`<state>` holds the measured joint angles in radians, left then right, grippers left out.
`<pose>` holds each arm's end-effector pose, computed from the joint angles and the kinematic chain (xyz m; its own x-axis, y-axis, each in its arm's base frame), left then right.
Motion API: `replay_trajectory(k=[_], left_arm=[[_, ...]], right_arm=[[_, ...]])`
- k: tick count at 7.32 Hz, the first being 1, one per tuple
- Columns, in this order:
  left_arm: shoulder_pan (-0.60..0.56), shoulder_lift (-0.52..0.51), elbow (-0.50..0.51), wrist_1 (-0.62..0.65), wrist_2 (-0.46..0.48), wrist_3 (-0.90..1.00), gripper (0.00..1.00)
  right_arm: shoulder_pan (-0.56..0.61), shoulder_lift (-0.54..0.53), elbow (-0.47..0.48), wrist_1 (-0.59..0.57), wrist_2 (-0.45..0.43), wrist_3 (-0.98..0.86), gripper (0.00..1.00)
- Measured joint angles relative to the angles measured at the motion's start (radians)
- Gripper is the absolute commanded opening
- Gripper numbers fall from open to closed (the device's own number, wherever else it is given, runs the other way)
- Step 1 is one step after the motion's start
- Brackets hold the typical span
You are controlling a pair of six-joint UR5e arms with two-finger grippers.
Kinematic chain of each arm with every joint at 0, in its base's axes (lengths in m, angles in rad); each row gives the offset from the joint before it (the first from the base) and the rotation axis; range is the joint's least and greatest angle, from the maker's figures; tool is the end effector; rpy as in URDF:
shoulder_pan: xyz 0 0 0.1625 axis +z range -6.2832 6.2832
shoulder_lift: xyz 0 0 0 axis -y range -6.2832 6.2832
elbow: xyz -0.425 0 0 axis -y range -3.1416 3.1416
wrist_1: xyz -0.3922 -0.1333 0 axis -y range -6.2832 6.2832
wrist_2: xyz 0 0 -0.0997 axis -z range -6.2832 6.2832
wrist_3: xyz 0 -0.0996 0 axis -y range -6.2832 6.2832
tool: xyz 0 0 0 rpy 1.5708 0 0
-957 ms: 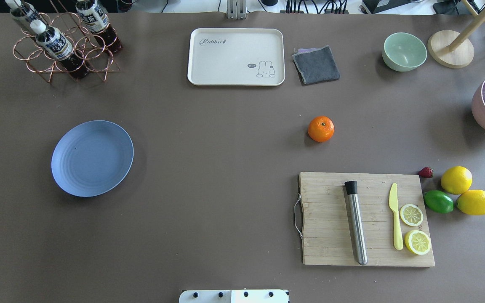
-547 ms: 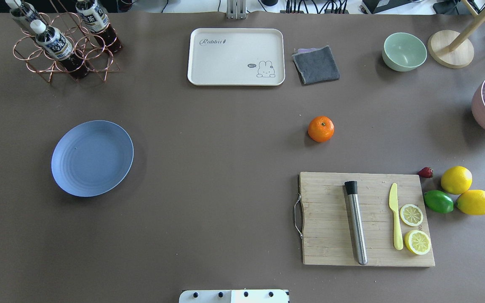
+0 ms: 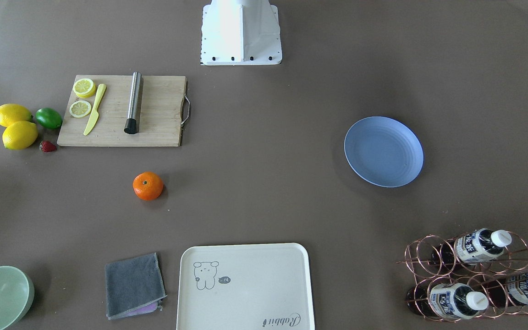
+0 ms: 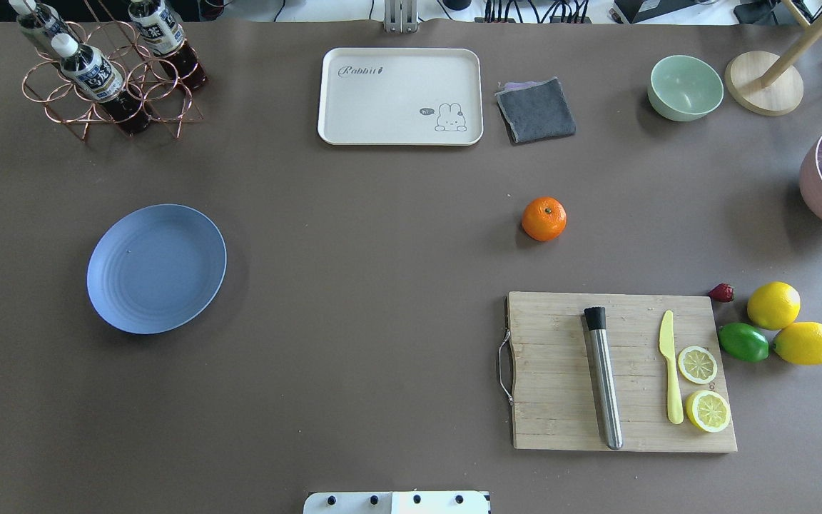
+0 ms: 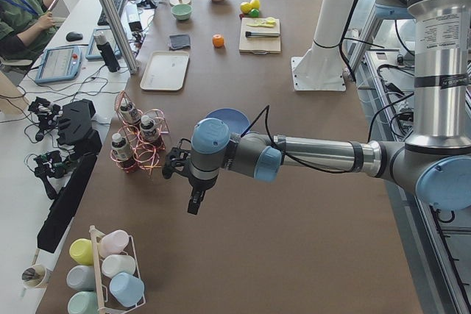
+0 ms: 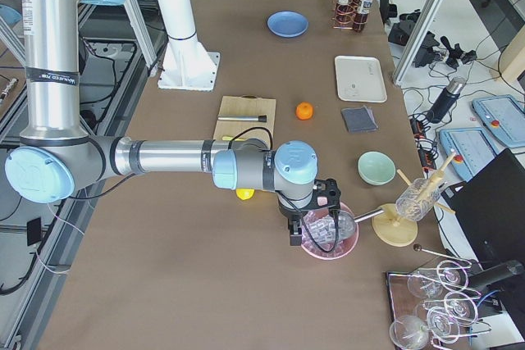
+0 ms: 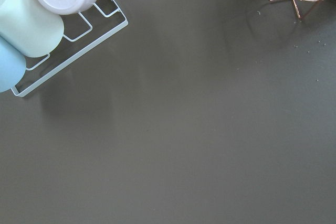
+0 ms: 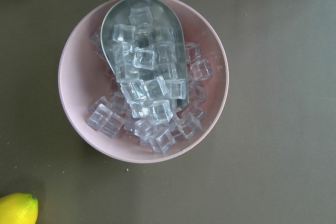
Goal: Pick orange to plate
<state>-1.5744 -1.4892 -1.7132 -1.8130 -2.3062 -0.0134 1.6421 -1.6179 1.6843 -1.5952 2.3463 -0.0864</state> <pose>-0.0682 -0.4738 0.6030 0.7422 0.1847 -0.6443 0.0134 0.9570 0.2898 0.0972 -0.4682 0.6279 0.7178 -0.0645 0.6932 -0.0093 0.9947 0.1022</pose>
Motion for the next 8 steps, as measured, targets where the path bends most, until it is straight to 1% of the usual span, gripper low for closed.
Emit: replay_trajectory(k=[3,4,5,6,8], left_arm=[[0.001,-0.017,0.028,-0.012,-0.005,-0.003,0.98],[0.007,-0.026,0.034,-0.030,-0.008,-0.003,0.98],[0.025,-0.029,0.039,-0.079,-0.008,-0.007,0.98],[0.051,-0.029,0.042,-0.158,-0.009,-0.061,0.98],[0.145,-0.027,0.044,-0.307,-0.006,-0.310,0.98]], right_arm=[[-0.001,0.011,0.000,0.000,0.000,0.001,1.00],[-0.002,0.018,0.000,0.000,0.002,0.011,1.00],[-0.011,0.032,0.001,0.000,0.005,0.042,1.00],[-0.032,0.049,0.001,0.001,0.005,0.083,1.00],[-0.066,0.075,0.005,0.001,0.006,0.141,1.00]])
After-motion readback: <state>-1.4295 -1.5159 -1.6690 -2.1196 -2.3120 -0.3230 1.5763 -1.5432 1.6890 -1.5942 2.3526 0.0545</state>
